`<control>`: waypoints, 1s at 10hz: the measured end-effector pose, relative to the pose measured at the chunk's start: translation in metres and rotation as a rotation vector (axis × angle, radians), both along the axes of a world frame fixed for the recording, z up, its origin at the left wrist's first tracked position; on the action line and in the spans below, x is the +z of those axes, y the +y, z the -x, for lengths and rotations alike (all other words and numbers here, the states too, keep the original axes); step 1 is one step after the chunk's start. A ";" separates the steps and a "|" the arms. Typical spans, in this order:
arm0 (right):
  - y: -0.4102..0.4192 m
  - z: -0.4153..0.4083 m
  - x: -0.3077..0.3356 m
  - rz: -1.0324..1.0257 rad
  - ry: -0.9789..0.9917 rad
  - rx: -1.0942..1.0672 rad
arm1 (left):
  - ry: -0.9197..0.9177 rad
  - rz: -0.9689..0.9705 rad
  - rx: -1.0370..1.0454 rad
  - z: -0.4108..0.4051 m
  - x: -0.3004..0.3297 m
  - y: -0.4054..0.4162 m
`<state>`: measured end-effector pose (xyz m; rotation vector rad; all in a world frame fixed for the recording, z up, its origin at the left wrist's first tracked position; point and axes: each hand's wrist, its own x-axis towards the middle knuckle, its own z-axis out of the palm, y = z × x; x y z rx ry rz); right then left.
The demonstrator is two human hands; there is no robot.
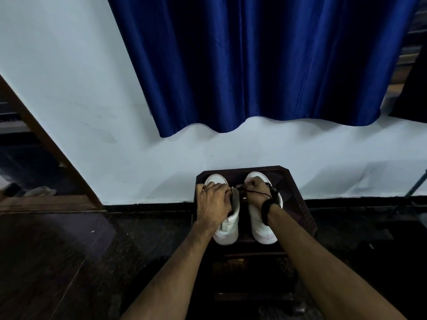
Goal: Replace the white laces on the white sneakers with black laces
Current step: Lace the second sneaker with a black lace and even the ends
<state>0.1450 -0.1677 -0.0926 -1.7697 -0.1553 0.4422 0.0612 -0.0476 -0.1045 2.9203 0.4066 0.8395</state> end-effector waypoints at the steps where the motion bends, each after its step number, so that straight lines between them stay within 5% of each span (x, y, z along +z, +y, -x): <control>1: -0.005 0.006 0.003 -0.195 0.024 0.081 | -0.003 0.000 -0.011 0.000 -0.001 0.001; 3: -0.010 0.005 -0.001 0.028 -0.174 0.032 | -0.028 0.049 -0.036 -0.001 -0.004 0.004; 4: -0.012 0.007 0.014 -0.210 -0.208 -0.289 | -0.061 0.065 0.026 0.002 -0.003 0.004; 5: -0.023 0.000 0.034 -0.889 0.033 -0.376 | -0.026 0.046 0.076 0.003 0.000 0.001; 6: -0.045 -0.006 0.054 -0.820 0.024 -0.193 | 0.005 0.042 0.136 0.003 0.000 0.001; 7: -0.058 -0.012 0.066 0.318 -0.587 0.174 | 0.034 0.067 0.223 0.003 -0.004 0.002; 8: -0.061 -0.006 0.082 1.145 -0.821 0.442 | -0.001 0.136 0.305 0.004 -0.003 -0.002; 9: -0.071 -0.006 0.098 0.985 -0.758 0.420 | -0.053 0.200 0.381 0.006 -0.001 -0.005; 10: -0.084 -0.009 0.112 0.232 -0.508 0.252 | -0.083 0.286 0.431 0.005 -0.003 -0.007</control>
